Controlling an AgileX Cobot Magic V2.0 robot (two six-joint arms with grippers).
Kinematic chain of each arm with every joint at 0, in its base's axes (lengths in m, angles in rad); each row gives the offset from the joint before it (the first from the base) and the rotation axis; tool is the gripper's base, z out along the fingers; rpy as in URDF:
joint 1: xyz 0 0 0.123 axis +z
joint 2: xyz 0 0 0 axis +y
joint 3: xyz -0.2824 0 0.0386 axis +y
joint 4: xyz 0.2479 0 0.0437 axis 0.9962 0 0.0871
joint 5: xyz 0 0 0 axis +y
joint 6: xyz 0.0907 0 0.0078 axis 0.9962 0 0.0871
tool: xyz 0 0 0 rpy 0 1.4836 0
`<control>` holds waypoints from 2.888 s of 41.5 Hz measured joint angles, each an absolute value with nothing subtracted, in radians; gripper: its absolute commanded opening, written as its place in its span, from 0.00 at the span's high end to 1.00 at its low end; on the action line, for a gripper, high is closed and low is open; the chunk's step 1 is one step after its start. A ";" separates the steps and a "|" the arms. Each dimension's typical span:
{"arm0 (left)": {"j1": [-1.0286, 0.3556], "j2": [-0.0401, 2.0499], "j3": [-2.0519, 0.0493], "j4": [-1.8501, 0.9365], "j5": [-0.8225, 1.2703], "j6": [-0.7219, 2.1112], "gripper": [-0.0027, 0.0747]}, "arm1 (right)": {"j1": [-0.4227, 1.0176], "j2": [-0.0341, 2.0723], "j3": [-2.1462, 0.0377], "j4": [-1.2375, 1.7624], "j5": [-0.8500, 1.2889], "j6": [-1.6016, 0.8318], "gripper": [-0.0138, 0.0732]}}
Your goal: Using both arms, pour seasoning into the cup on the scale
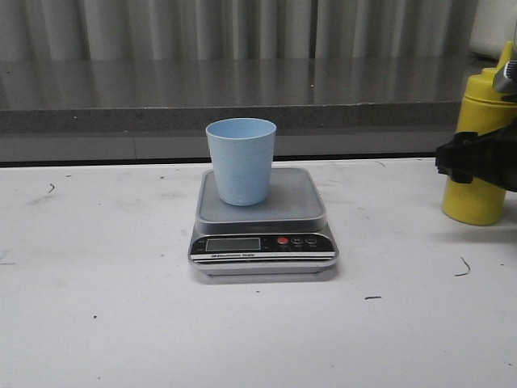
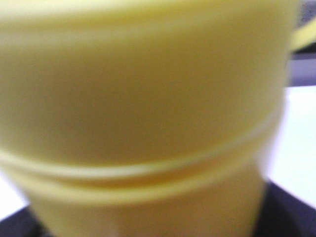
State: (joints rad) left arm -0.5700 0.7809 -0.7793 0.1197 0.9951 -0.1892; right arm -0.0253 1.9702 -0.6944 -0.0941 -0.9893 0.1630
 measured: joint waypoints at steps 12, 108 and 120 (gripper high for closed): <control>-0.570 0.781 -0.779 0.120 0.993 -0.189 0.41 | -0.025 1.966 -0.694 -0.131 -0.984 0.161 0.45; -0.570 0.781 -0.779 0.120 0.993 -0.189 0.41 | 0.511 1.772 -1.278 -1.528 0.452 0.083 0.45; -0.570 0.781 -0.779 0.120 0.993 -0.189 0.41 | 0.511 1.772 -1.278 -1.748 0.429 0.081 0.45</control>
